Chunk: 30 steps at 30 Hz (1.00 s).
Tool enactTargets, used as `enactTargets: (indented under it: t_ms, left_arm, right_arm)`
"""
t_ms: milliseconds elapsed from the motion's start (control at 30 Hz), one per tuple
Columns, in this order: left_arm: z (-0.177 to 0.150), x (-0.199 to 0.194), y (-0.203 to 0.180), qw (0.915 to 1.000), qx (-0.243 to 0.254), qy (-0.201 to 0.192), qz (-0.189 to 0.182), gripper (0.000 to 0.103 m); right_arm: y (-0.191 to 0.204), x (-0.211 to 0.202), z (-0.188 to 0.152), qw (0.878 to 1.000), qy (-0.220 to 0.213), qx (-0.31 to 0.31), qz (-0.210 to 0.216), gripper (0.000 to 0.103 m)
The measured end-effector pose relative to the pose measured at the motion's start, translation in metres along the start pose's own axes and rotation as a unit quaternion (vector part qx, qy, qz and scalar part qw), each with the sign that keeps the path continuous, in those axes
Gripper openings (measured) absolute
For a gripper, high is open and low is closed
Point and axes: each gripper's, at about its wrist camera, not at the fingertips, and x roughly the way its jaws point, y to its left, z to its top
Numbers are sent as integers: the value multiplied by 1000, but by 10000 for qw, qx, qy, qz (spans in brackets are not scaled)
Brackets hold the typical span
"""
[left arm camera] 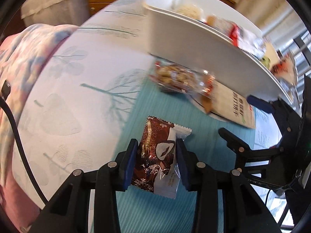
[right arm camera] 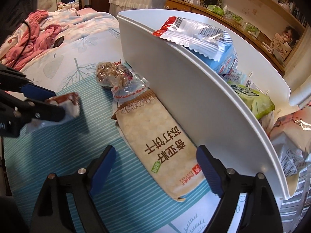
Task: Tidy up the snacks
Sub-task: 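Lift the chocolate packet toward the tray with the left tool while the right tool approaches the cracker bag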
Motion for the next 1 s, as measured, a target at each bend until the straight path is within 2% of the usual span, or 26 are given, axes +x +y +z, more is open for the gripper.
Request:
enactTargets:
  t_ms: [167, 433, 500, 633, 900, 933, 967, 1000]
  left_arm:
    - [2, -8, 19, 9996, -215, -139, 75, 38]
    - [-3, -34, 21, 9988, -416, -251, 89, 38]
    - [-4, -43, 21, 9985, -452, -288, 106, 38]
    - [-3, -57, 20, 9978, -527, -364, 163, 38]
    - [5, -81, 14, 9967, -578, -490, 296, 38]
    - [7, -83, 12, 9966, -586, -487, 298, 38]
    - [8, -87, 10, 9965, -596, -492, 303, 38]
    - [9, -89, 8, 9965, -602, -498, 297, 38]
  right_arm:
    - [1, 5, 8, 9996, 203, 210, -50, 93]
    - [4, 8, 16, 9981, 521, 304, -111, 90]
    - [5, 7, 18, 9978, 600, 265, -133, 86]
    - [2, 3, 17, 9969, 701, 233, -251, 68]
    - [10, -5, 7, 9949, 973, 44, -267, 58]
    - [12, -6, 6, 9947, 999, 25, -233, 55]
    - [13, -9, 6, 9949, 989, 6, -179, 48]
    - [14, -12, 4, 9946, 1027, -16, -144, 47]
